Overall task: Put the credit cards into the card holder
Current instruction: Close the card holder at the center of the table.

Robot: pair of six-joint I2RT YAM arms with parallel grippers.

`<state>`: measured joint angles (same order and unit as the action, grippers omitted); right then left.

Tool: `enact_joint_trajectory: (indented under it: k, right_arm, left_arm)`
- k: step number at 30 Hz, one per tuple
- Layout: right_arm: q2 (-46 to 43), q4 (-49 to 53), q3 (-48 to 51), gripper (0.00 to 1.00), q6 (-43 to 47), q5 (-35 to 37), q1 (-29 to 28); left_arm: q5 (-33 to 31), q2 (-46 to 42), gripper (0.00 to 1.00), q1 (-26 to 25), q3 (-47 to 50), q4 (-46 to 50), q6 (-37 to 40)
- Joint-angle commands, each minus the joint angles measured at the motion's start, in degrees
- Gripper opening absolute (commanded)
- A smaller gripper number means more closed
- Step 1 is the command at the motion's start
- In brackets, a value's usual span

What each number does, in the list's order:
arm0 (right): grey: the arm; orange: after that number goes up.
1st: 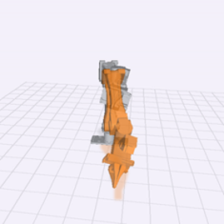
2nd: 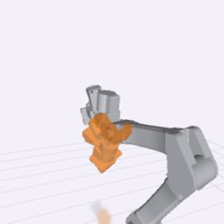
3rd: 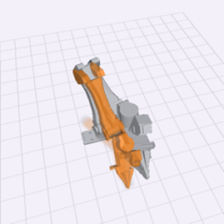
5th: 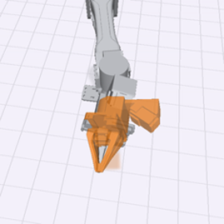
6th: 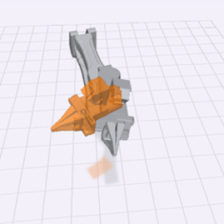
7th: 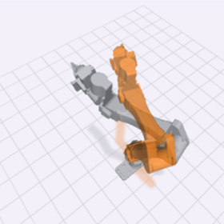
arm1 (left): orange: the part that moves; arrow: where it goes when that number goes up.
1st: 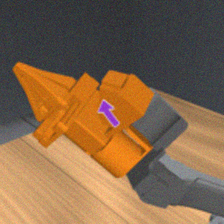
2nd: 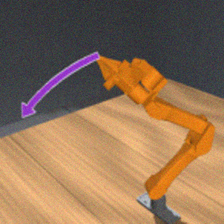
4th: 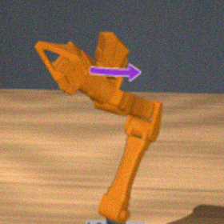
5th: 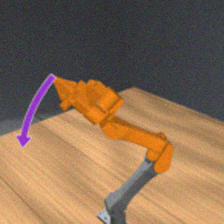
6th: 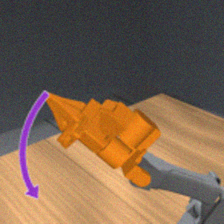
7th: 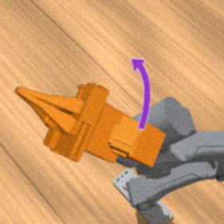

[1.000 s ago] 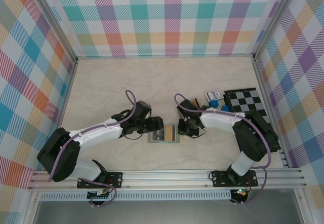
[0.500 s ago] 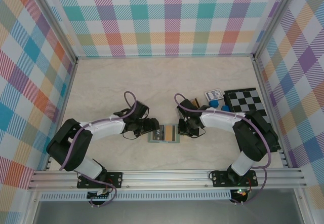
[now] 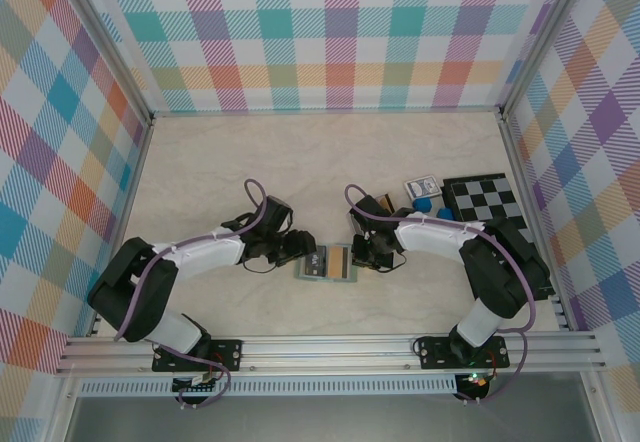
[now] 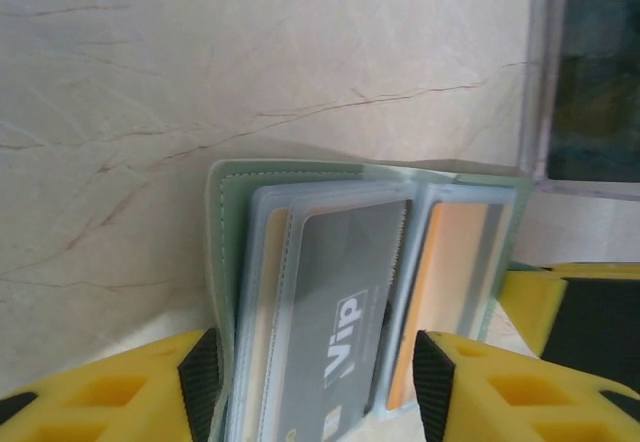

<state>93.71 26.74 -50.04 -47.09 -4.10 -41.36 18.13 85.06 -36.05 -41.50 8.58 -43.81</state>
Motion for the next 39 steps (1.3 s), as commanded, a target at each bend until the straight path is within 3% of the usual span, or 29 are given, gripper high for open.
enact_joint_trajectory:
  k: [1,13,24,31,39]
  right_arm:
    - [0.9,-0.7,-0.9,0.15,0.6,-1.8,-0.3]
    - [-1.3,-4.4,0.7,0.15,-0.5,-4.4,-0.3]
    - [-7.8,0.1,4.0,0.22,-0.8,-0.8,2.3]
    - [-11.5,2.2,4.3,0.23,1.3,-1.7,3.8]
    - [-10.5,1.6,3.0,0.18,2.4,-3.2,4.3]
  left_arm:
    - [5.7,-2.2,0.52,-0.1,-0.3,-4.0,-0.6]
    - [14.0,-0.7,0.51,-2.3,-4.3,-6.8,-0.7]
    - [11.5,11.0,0.49,-6.4,-7.5,-9.6,-3.2]
    - [10.4,10.7,0.49,-6.7,-7.1,-9.7,-3.3]
    - [9.9,10.5,0.5,-6.7,-7.9,-8.3,-2.3]
